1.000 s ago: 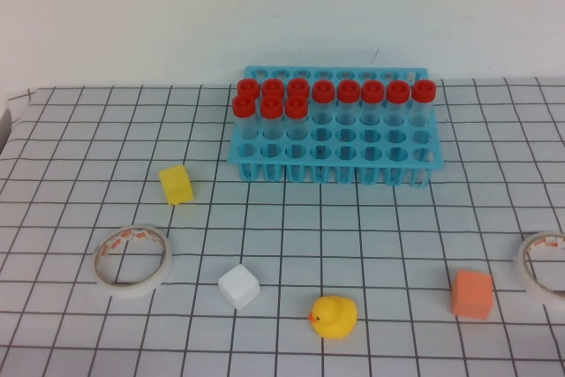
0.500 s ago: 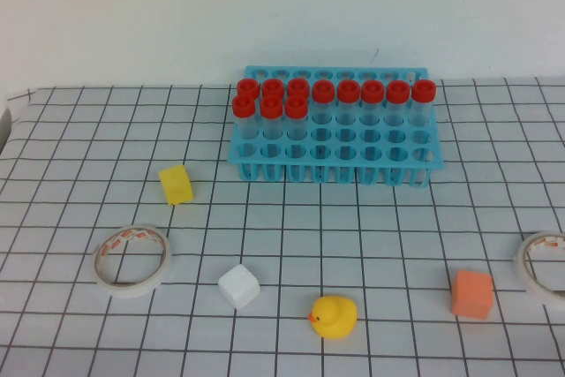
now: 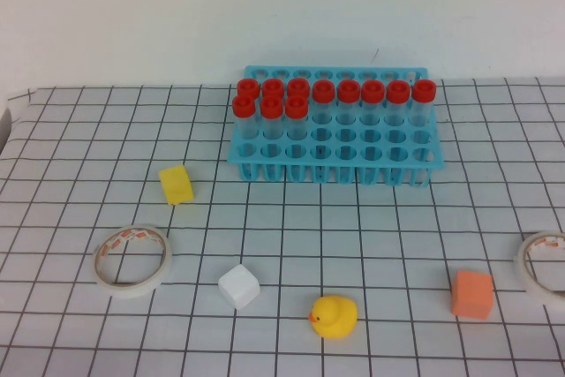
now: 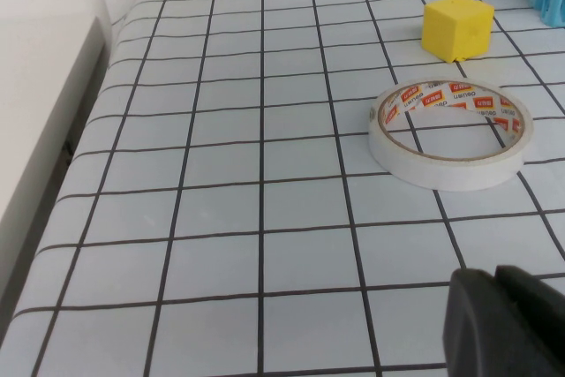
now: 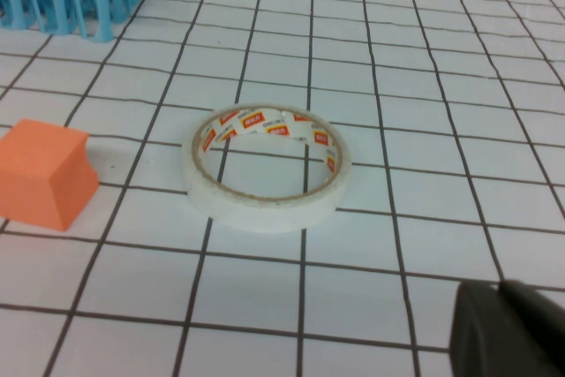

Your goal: Place the test tubes

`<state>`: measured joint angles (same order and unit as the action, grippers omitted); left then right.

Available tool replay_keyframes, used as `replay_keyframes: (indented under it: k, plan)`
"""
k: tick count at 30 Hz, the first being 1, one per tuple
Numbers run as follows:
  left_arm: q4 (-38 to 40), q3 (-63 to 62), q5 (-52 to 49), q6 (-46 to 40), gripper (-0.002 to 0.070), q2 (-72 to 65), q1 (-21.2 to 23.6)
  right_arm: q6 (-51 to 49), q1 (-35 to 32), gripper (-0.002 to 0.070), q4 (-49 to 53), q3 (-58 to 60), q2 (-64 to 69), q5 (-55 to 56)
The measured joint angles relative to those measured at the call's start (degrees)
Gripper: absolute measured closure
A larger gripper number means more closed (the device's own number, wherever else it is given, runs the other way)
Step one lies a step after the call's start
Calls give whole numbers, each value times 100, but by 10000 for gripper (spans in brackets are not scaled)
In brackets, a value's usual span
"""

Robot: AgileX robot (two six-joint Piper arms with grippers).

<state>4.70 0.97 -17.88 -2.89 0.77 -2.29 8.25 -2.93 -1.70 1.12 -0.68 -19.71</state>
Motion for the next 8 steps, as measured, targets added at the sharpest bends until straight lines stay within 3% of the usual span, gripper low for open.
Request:
replay_keyframes:
  k: [8]
  plan:
    - [0, 0, 0, 18, 676, 0, 0, 0, 0, 678, 0, 0, 0, 0]
